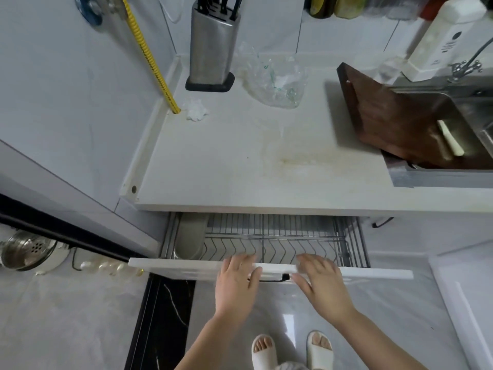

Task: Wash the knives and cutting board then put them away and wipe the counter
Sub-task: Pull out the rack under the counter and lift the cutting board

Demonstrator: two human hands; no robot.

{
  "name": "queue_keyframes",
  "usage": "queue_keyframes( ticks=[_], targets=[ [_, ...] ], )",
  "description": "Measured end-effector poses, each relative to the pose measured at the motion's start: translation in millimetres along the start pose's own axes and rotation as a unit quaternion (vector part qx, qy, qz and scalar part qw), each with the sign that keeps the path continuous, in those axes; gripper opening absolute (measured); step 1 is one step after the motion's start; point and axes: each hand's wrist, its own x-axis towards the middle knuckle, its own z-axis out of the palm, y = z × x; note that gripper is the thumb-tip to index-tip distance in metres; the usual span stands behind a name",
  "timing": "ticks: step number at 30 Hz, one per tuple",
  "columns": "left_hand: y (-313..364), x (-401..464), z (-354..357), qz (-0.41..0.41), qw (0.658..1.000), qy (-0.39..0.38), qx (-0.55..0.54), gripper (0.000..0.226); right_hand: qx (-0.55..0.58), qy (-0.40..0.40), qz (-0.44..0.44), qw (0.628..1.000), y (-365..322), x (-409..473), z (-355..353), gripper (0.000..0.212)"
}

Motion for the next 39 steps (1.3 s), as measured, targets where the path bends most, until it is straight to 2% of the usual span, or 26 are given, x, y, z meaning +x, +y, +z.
queue_keyframes(
  ticks=[2,5,8,10,12,13,15,16,17,24,31,34,39],
  targets=[
    [6.3,1.2,1.9,-0.002,0.998,-0.054,0.028,0.042,-0.007,-0.077,0.023,0.997,8.0,-8.5,4.5,0.094],
    [3.0,-5.3,7.8,-0.012,0.988,-0.131,0.087,0.04,-0.013,-0.106,0.042,0.993,9.7,-21.7,9.6,0.126],
    [-4.6,-25.9,14.7,-0.001,0.983,-0.14,0.122,0.039,0.01,-0.086,0.059,0.994,8.2,-35.6,15.2,0.13],
    [-6.1,-37.9,16.5,-0.004,0.986,-0.128,0.108,0.038,0.02,-0.075,0.061,0.995,7.4,-43.7,18.7,0.129],
    [-5.1,-46.3,17.1,-0.024,0.99,-0.113,0.084,0.035,0.027,-0.077,0.057,0.995,6.7,-52.5,21.8,0.12],
    [-4.8,-50.3,17.3,-0.036,0.991,-0.104,0.074,0.032,0.032,-0.084,0.059,0.994,6.2,-57.2,22.8,0.105],
    [-5.3,-57.7,18.5,-0.057,0.992,-0.095,0.059,0.028,0.037,-0.093,0.071,0.992,6.8,-64.5,25.1,0.057],
    [-6.3,-61.3,18.8,-0.065,0.992,-0.097,0.055,0.026,0.042,-0.098,0.077,0.991,6.9,-67.7,26.6,0.041],
    [-7.9,-64.5,19.5,-0.071,0.991,-0.101,0.051,0.025,0.057,-0.1,0.083,0.99,7.1,-70.9,28.0,0.033],
    [-16.7,-82.8,22.1,-0.079,0.987,-0.136,0.023,0.021,0.164,-0.153,0.121,0.967,12.6,-87.4,29.0,0.026],
    [-7.2,-89.7,22.6,-0.103,0.973,-0.206,0.019,0.018,0.166,-0.211,0.14,0.953,5.4,-103.2,24.6,0.026],
    [6.5,-89.2,25.5,-0.101,0.97,-0.222,-0.008,0.014,0.218,-0.201,0.158,0.942,10.6,-108.8,19.4,0.022],
    [50.6,-79.0,29.5,-0.081,0.974,-0.209,-0.035,0.027,0.24,-0.153,0.174,0.943,36.7,-111.0,-10.5,0.021]
  ],
)
